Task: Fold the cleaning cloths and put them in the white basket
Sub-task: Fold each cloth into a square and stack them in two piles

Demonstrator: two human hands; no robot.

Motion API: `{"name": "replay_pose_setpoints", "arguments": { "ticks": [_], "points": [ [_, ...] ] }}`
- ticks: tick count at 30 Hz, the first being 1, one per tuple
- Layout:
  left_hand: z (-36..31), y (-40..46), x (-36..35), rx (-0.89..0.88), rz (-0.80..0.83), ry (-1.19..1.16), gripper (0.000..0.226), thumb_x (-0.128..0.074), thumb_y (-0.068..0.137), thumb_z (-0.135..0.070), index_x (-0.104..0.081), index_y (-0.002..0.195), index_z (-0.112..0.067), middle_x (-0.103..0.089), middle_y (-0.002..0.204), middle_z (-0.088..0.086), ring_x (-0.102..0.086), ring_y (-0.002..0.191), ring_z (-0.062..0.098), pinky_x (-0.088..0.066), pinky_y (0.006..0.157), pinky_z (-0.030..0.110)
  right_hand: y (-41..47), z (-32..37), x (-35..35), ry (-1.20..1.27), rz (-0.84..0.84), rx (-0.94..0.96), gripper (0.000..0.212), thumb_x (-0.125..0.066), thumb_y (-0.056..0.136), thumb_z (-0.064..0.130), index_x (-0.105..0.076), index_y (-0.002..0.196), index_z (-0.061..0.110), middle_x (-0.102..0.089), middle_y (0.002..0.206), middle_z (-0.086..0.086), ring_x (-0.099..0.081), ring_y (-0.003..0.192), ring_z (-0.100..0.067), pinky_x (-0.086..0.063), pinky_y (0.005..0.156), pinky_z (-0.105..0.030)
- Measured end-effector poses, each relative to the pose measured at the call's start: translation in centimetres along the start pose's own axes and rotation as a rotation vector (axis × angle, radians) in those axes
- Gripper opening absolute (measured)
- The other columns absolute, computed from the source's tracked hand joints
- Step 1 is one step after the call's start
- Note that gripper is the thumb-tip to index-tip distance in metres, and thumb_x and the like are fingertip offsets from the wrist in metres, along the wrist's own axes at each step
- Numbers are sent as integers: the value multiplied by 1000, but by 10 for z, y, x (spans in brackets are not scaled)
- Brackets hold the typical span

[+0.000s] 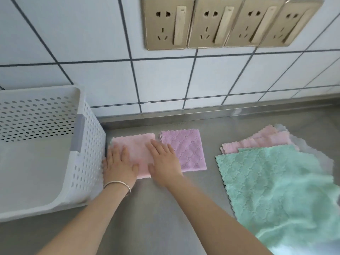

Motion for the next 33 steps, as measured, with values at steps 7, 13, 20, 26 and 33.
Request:
{"name": "replay_pose_setpoints", "arguments": {
  "ticks": [7,13,20,26,33],
  "points": [
    [-120,-79,24,-454,-386,-176,59,-74,64,-11,-55,119,-7,-41,137,24,-39,123,37,-42,97,48,-194,-105,36,-38,-420,-478,42,-62,57,19,-57,98,23,-61,90,4,-50,82,-19,-34,72,-27],
    [-194,-151,-29,-692,-182,-109,53,-79,54,-19,-64,105,-17,-52,128,14,-64,99,32,-55,79,39,-293,-146,22,-166,-261,-714,32,-36,63,19,-59,86,19,-60,78,1,-57,70,-23,-46,64,-32],
    [-284,-212,-44,-1090,-94,-6,71,-80,50,-37,-50,114,-29,-66,111,-12,-66,98,12,-55,82,31,-312,-174,66,-22,-369,-717,18,-44,69,17,-61,63,18,-57,58,5,-56,51,-20,-43,47,-30],
    [-357,-224,-3,-1100,-38,-136,20,-51,88,-28,-66,98,-19,-70,98,-1,-62,101,20,-25,112,43,-323,-182,155,-16,-581,-446,24,-41,75,13,-65,74,13,-57,62,2,-53,50,-19,-37,44,-22],
    [-321,-181,65,-821,-22,-437,19,-49,91,-24,-66,94,-15,-70,92,9,-63,90,28,-37,65,29,-308,-176,257,369,-417,-395,14,-55,89,7,-67,93,11,-56,72,12,-51,66,-7,-38,59,-5]
  ]
}}
Point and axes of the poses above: each hand's wrist, its own y-axis towards the middle knuckle, its own x-axis out of the back of the hand, z = x × y, the point moved 8 cm from there along y, towards the middle knuckle
